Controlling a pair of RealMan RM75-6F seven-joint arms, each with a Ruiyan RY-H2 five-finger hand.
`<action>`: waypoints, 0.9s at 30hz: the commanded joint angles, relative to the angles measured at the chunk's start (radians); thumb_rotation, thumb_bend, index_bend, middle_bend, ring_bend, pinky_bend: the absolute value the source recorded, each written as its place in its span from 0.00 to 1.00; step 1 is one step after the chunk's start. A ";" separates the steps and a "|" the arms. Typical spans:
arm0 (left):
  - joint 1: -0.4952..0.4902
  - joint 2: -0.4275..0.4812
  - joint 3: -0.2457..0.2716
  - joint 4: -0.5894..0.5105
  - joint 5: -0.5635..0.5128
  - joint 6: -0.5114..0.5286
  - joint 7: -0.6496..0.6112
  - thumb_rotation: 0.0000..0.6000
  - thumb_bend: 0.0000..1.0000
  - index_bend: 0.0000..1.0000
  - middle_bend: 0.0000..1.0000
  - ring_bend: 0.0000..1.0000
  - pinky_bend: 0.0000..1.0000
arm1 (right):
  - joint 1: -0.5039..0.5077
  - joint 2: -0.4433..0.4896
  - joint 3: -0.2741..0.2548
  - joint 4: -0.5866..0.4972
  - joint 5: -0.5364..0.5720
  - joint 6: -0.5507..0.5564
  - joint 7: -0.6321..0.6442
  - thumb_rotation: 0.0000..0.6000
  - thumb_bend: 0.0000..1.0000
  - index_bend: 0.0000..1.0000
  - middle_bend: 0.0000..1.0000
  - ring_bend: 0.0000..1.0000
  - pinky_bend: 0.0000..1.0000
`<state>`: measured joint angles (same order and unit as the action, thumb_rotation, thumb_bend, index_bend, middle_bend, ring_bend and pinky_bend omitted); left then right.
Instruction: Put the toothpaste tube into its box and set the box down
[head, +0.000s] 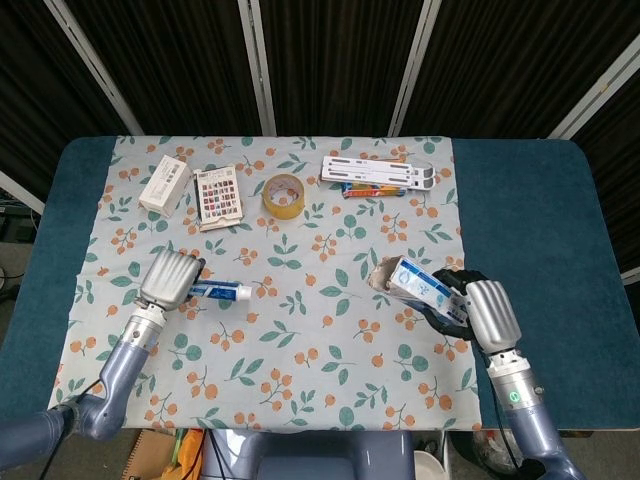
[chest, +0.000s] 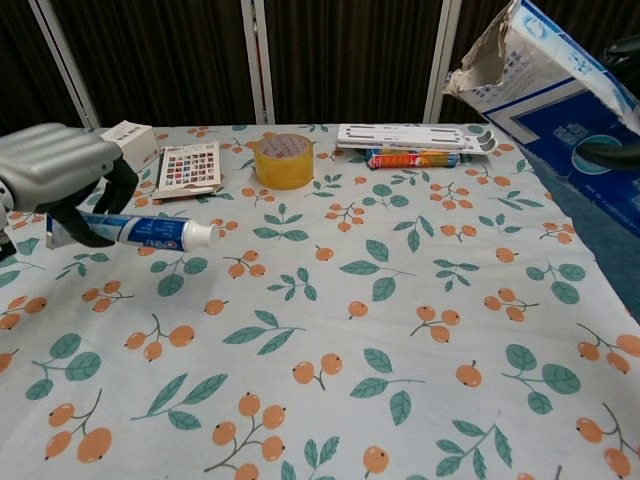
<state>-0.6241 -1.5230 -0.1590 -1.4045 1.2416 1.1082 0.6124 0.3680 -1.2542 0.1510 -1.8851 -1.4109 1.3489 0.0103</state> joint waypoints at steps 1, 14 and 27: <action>-0.034 0.076 -0.040 -0.036 0.044 0.016 -0.013 1.00 0.57 0.74 0.76 0.69 0.71 | -0.008 0.011 -0.003 -0.008 -0.010 0.009 -0.004 1.00 0.60 0.49 0.61 0.46 0.40; -0.208 0.295 -0.193 -0.212 0.145 -0.050 0.039 1.00 0.57 0.74 0.76 0.69 0.71 | -0.044 -0.021 -0.075 0.076 -0.062 0.008 -0.025 1.00 0.60 0.49 0.61 0.46 0.40; -0.328 0.273 -0.194 -0.320 0.134 -0.121 0.187 1.00 0.57 0.74 0.76 0.69 0.71 | -0.052 -0.029 -0.086 0.043 -0.111 0.017 -0.033 1.00 0.60 0.49 0.61 0.46 0.40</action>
<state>-0.9427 -1.2373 -0.3597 -1.7163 1.3862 0.9909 0.7827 0.3170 -1.2859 0.0631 -1.8368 -1.5186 1.3635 -0.0261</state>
